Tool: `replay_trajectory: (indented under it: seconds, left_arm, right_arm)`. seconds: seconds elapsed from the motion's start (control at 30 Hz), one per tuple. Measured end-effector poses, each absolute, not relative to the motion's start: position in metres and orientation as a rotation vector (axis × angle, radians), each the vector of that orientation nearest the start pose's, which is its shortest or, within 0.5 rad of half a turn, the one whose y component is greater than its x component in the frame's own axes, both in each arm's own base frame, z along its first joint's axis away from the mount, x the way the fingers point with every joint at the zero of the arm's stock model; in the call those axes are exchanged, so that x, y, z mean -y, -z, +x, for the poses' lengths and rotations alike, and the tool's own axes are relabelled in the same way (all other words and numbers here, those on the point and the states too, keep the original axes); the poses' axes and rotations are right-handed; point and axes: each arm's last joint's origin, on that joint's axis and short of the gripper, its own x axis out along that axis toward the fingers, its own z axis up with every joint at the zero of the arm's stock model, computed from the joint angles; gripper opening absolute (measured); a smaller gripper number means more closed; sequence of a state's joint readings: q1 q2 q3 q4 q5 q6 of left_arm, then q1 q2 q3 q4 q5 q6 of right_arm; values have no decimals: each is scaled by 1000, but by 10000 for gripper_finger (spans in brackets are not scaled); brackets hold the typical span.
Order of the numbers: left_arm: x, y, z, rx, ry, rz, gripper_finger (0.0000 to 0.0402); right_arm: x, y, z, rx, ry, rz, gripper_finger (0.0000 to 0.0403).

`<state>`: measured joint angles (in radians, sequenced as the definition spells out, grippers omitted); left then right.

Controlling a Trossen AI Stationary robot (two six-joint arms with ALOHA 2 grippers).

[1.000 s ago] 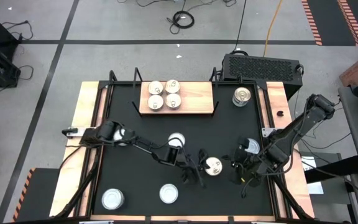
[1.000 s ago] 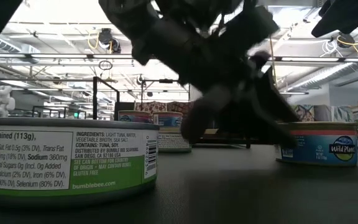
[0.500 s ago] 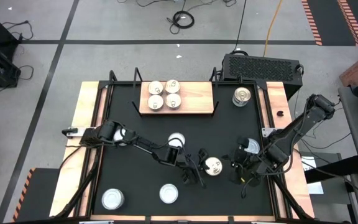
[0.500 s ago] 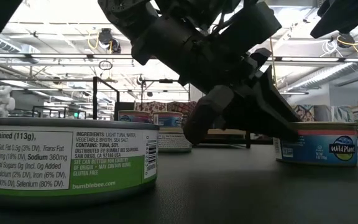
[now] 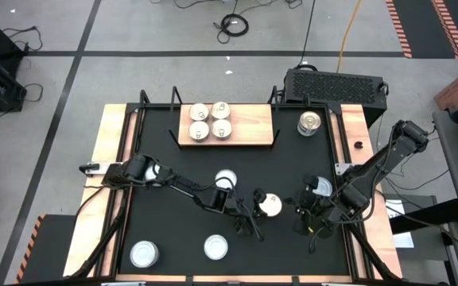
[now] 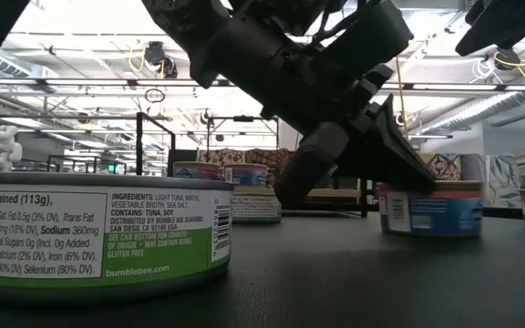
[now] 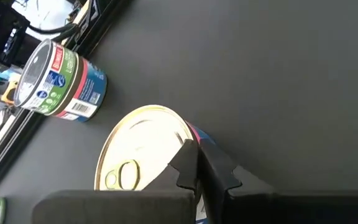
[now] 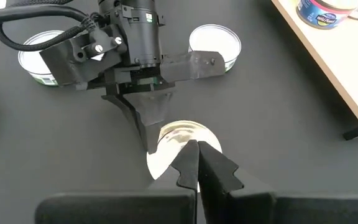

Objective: Stack canned seafood by type on shelf
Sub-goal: Stack the blue tuna can on top of the blue tuna can on the shelf

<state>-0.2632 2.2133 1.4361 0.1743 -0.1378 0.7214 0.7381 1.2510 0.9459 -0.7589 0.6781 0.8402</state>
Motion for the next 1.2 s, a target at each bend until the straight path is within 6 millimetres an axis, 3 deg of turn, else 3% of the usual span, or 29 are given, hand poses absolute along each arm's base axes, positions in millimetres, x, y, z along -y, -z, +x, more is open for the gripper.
replay_trajectory:
  seconds: [0.17, 0.6, 1.2]
  left_arm:
    - [122, -142, 454, -551, 302, 840, 2]
    - [120, -204, 436, -523, 265, 837, 0]
    - [78, -282, 386, -683, 67, 747, 0]
  right_arm:
    - [-143, -259, 184, -744, 273, 99, 0]
    - [-144, -259, 185, -739, 267, 95, 0]
    - [-144, -259, 185, -741, 266, 94, 0]
